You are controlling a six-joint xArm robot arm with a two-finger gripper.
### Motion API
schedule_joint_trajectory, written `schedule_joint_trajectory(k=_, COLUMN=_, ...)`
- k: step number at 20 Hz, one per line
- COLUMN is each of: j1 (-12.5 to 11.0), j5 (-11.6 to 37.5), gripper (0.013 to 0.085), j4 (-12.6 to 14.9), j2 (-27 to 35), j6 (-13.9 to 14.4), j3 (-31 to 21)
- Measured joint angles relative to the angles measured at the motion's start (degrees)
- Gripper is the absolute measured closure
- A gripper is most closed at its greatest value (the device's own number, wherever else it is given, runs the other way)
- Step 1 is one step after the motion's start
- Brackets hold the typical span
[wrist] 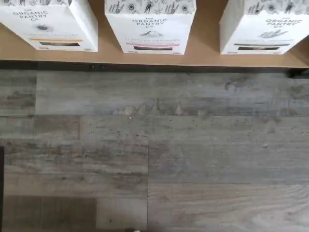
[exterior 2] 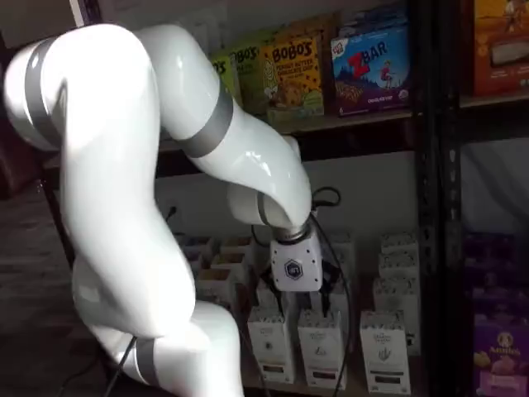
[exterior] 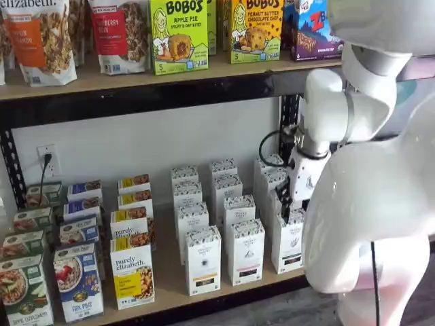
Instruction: Pick up the white box with a green strip in the middle, on the bottom shelf, the sixth box from the left
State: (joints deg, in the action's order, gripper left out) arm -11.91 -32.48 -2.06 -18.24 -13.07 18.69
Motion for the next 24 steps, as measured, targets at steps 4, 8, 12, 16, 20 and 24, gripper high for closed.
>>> schedule_joint_trajectory(k=4, j1=1.12, j5=8.02, gripper=0.0130, j4=0.01, j2=6.92, j6=0.89, j3=0.02)
schedule_joint_trajectory(k=8, j1=2.31, j5=10.77, gripper=0.0130, j4=0.76, j2=13.26, j6=2.63, j3=2.38)
schedule_joint_trajectory(k=12, j1=4.25, j5=15.18, gripper=0.0130, j4=-5.12, j2=19.09, j6=-1.20, j3=4.36)
schedule_joint_trajectory(k=16, j1=5.05, j5=19.45, gripper=0.0130, j4=-2.27, j2=24.38, j6=2.30, j3=6.33)
schedule_joint_trajectory(k=20, j1=4.42, j5=22.32, gripper=0.0130, j4=3.78, j2=28.92, j6=7.52, j3=8.68)
schedule_joint_trajectory(k=24, j1=3.81, j5=23.10, gripper=0.0130, j4=4.36, j2=32.20, j6=7.46, j3=11.16)
